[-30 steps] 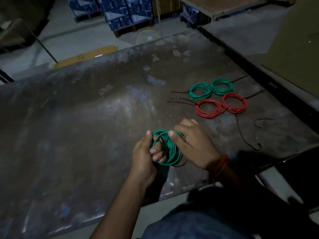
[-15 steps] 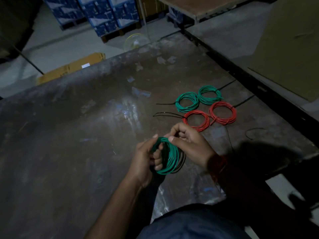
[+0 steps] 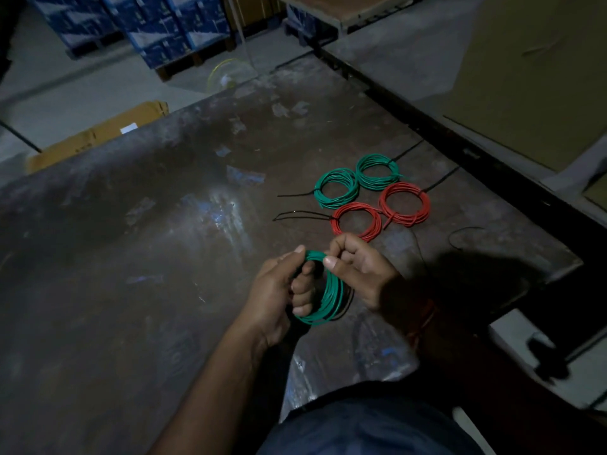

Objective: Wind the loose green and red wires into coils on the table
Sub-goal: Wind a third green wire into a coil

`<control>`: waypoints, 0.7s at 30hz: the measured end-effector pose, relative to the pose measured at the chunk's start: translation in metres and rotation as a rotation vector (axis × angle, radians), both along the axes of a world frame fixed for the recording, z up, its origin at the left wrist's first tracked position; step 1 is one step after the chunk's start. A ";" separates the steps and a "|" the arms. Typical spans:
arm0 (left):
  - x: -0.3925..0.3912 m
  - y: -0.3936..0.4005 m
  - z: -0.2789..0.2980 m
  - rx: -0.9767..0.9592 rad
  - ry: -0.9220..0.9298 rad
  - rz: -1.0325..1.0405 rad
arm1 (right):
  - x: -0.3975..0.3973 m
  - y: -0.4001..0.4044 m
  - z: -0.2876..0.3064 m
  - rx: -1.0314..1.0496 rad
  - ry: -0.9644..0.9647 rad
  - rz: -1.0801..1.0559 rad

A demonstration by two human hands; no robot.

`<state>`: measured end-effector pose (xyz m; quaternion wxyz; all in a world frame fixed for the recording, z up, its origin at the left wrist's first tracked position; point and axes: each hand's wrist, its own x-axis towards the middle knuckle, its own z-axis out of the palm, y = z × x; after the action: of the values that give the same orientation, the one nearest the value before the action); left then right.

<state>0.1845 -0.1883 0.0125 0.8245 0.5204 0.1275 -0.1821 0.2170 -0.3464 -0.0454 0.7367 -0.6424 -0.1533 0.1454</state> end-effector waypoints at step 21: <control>-0.018 -0.081 -0.010 0.347 -0.309 0.279 | -0.026 -0.049 -0.006 -0.009 -0.061 -0.361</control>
<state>0.1662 -0.2695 0.0029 0.7497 0.6530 0.1001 0.0392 0.1910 -0.3952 -0.0518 0.7430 -0.6668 -0.0570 -0.0080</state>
